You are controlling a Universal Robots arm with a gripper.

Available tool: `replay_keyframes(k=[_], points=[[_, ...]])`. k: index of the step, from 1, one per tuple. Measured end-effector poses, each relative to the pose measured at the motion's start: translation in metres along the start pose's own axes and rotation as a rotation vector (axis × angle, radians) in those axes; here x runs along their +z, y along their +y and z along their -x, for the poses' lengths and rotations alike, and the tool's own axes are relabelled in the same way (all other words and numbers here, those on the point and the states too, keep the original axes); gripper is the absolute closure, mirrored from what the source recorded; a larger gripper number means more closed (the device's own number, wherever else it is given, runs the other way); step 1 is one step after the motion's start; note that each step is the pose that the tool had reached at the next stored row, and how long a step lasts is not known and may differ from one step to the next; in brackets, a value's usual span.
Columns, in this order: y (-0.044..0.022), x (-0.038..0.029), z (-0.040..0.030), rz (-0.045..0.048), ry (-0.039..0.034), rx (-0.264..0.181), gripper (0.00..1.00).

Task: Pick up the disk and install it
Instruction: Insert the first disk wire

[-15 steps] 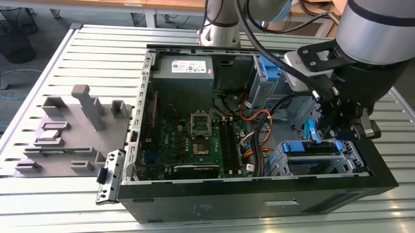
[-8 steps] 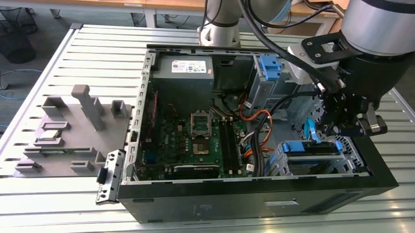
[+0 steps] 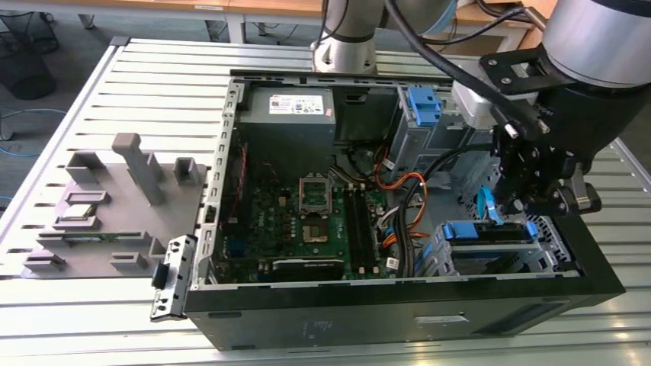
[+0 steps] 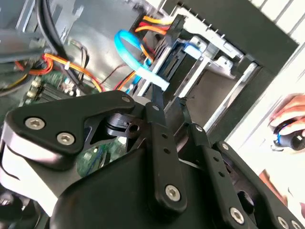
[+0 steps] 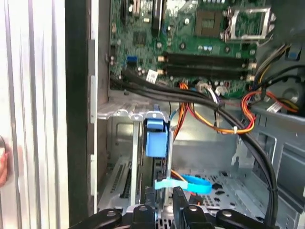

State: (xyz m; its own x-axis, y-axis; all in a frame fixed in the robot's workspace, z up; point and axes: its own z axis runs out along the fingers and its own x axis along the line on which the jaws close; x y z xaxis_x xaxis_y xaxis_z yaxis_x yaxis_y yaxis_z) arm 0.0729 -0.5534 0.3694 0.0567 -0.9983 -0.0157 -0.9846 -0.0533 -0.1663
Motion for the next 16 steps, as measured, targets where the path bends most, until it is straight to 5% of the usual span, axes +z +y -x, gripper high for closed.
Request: replay_keyframes(k=[8, 9, 16], points=[[-0.0073, 0.0017, -0.0004, 0.1452, -0.0079, 0.004, 0.70], [-0.0073, 0.0016, -0.0003, 0.1511, -0.0082, 0.004, 0.70], [-0.0075, 0.0017, -0.0004, 0.1518, -0.0052, 0.034, 0.70]])
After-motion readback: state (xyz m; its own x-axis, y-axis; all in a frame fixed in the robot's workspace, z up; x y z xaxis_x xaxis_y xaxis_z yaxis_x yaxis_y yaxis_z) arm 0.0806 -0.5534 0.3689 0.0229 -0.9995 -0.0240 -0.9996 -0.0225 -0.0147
